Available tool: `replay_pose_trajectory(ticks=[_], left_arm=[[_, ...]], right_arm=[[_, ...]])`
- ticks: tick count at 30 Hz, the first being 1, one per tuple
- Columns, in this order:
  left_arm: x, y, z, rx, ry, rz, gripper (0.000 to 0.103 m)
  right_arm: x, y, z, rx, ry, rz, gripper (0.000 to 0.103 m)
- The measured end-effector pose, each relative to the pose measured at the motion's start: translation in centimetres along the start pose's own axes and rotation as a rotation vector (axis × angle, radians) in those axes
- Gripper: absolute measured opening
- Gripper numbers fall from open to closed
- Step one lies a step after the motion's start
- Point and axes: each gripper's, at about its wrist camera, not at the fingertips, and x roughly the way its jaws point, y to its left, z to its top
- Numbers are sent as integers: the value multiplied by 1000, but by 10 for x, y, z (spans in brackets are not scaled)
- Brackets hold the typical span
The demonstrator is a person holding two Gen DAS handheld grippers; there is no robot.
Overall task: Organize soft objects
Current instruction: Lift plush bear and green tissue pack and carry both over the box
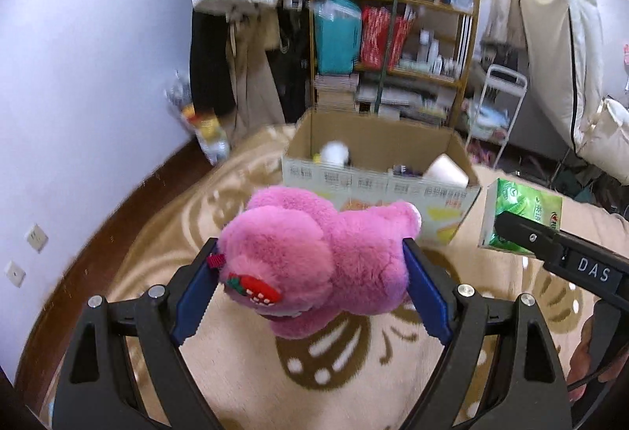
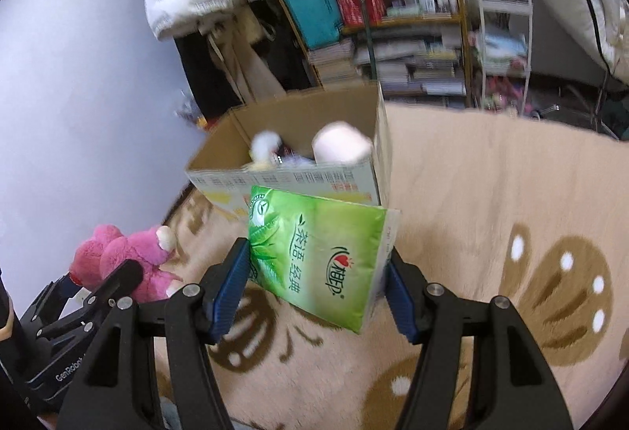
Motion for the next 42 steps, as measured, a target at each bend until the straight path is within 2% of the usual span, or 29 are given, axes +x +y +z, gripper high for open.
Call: replay_pose_trajectory(ticks=[12,24,32,42], left_arm=[[-29,-2,62,64,-218,25,87],[-24,-12,131,94,-376,46,87],[5,-15,133,86,-371,44,87],[64,-9,124,58,-284,35,87]], right_arm=[[-41,26,51,-96,-187,1,68],[-35,39,110,-220,-263,-46,68],[-20,42,123,-274,-351,-68,68],[34,30,116,-266,-273,-55,68]])
